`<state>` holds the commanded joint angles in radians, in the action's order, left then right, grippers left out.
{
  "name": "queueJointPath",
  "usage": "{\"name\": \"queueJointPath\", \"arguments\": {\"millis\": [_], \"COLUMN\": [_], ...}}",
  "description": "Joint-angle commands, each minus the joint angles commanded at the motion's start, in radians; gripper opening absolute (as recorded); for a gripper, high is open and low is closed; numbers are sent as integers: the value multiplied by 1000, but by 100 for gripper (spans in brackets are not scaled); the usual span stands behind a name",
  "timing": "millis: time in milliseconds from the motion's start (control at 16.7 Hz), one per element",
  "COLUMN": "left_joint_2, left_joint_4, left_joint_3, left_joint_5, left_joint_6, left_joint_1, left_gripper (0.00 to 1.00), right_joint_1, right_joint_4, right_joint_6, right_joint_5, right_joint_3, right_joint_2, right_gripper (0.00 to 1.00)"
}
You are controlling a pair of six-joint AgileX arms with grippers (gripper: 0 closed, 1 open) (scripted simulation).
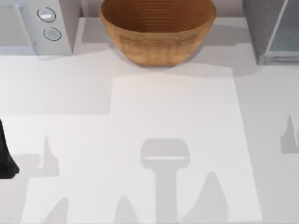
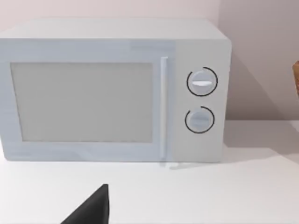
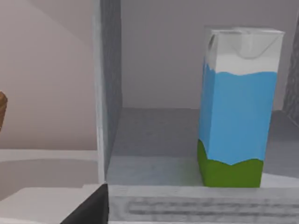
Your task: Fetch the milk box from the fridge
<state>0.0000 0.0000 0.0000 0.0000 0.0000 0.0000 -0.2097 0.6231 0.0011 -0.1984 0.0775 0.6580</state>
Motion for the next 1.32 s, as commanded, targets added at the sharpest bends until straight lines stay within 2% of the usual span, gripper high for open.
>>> {"name": "queueJointPath", "arguments": {"millis": [420, 720, 960, 1320], "left_joint_2": [0, 0, 0, 0], "left_joint_4": [0, 0, 0, 0], "left_joint_3": [0, 0, 0, 0], "left_joint_5": [0, 0, 0, 0], "left_joint_6": [0, 0, 0, 0], "left_joint_1": [0, 0, 0, 0], "left_gripper": [100, 100, 100, 100], "right_joint_1": [-191, -289, -323, -319], "right_joint_4": [574, 883, 993, 991], "right_joint_6": [13, 17, 17, 16], "right_joint_5": [-185, -281, -315, -313], "right_joint_3": [42, 83, 106, 105], "right_joint_2": [712, 1034, 1133, 1134], "right_gripper": [100, 100, 100, 100]}}
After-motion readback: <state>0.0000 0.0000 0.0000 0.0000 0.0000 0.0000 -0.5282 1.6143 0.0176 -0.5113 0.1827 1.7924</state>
